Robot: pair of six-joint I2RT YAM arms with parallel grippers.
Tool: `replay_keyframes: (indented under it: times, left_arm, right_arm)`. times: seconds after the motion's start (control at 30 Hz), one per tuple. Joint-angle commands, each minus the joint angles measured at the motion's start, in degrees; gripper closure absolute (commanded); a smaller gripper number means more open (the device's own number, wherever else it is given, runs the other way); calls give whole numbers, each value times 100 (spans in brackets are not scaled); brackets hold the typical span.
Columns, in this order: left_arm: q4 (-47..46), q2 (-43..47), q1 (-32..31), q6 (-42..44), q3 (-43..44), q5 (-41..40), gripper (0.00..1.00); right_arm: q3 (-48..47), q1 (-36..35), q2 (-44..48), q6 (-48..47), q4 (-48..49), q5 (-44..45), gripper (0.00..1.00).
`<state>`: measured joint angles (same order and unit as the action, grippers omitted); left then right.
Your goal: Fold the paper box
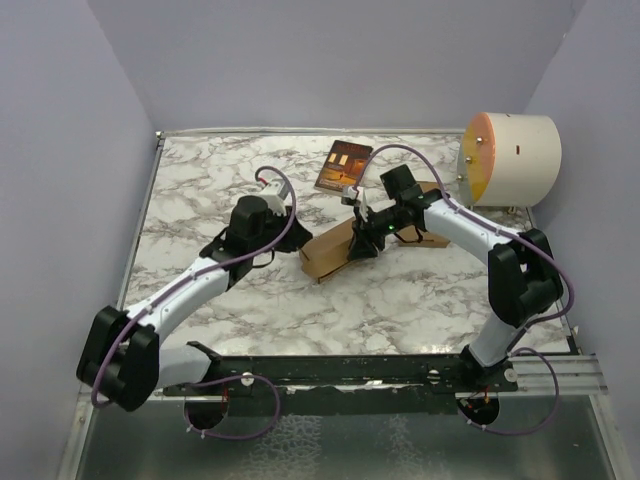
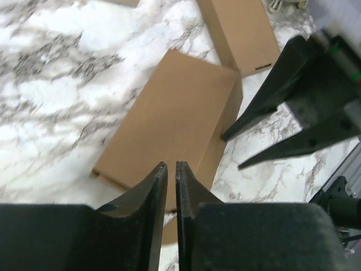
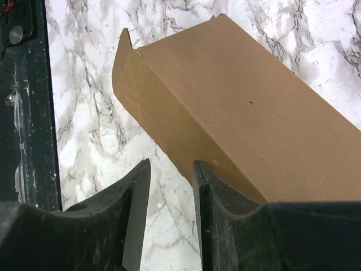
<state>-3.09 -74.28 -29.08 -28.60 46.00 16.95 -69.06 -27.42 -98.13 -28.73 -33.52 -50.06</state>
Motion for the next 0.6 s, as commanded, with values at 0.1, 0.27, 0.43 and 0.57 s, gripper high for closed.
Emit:
replay_keyframes:
  times: [0.1,0.27,0.43,0.57]
  left_arm:
    - [-634,1088,53,-976,-1934,-223,93]
    - [-1265,1064,54,-1290,-2547,-5,94]
    - [-1498,836,52,-1274,-2530,2,94]
    - [-1705,696,52,-1330,-2523,121,94]
  right_arm:
    - [-354,-13,-187,11,-232,-152,64]
    - [-458,-15,-152,-242,-517,-538,61]
    - [-535,-12,39,-533,-803,-865,58]
    - [-657,-10,93,-690,-996,-1014,57]
